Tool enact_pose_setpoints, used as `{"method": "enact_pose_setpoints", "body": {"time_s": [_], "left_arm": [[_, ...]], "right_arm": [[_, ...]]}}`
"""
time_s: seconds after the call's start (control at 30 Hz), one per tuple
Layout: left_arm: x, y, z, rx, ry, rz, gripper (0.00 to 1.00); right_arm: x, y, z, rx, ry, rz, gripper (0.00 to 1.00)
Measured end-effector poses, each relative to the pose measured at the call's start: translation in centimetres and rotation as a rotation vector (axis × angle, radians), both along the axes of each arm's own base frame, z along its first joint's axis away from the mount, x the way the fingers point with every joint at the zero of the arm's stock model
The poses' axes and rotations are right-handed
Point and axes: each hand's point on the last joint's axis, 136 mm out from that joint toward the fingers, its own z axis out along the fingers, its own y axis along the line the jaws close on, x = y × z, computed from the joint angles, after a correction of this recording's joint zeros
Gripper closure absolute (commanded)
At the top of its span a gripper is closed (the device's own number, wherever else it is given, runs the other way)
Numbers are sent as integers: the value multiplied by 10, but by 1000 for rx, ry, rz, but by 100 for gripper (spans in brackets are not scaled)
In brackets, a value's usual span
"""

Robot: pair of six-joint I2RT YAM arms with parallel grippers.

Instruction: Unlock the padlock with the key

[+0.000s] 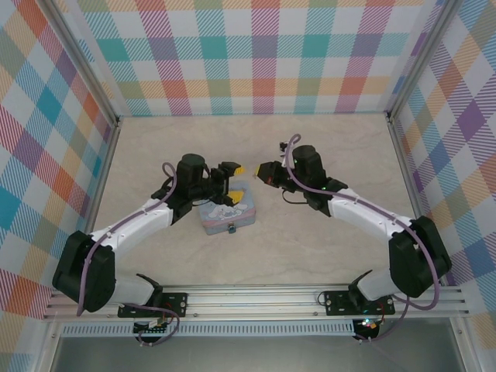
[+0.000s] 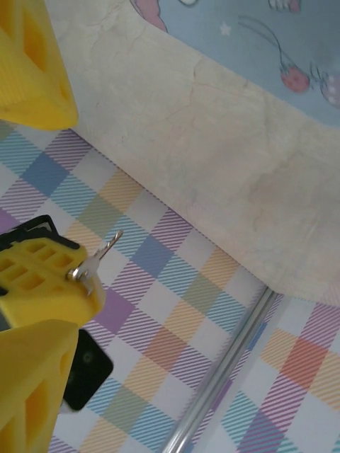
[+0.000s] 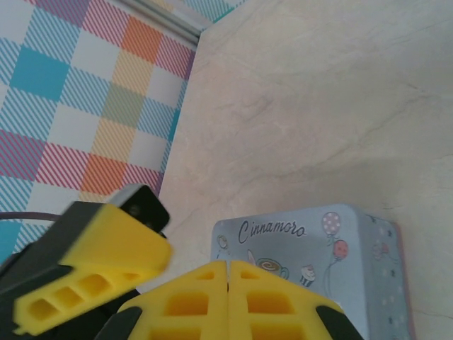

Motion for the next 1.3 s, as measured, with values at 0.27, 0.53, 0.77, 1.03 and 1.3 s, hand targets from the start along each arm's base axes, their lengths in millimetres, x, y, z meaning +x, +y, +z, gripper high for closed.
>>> {"method": "enact_pose_setpoints", "body": {"time_s": [0.27,0.53,0.77,1.03,1.3], "left_arm": [[-5,-4,-16,-101,128,80,44],[-6,1,-21,-119,140,116,47],[-3,3,-19,-120,122,136,52],[-2,4,-19,-118,120,142,61],[-2,4,-19,-117,120,144,65]], "right_arm": [[-9,18,-2,9,1,55,100],[-15,30,-2,21,-10,88,100],[-18,37,-7,19,-5,107,100],[-21,39,-8,20,0,111,100],[-22,41,-6,33,7,119,100]]}}
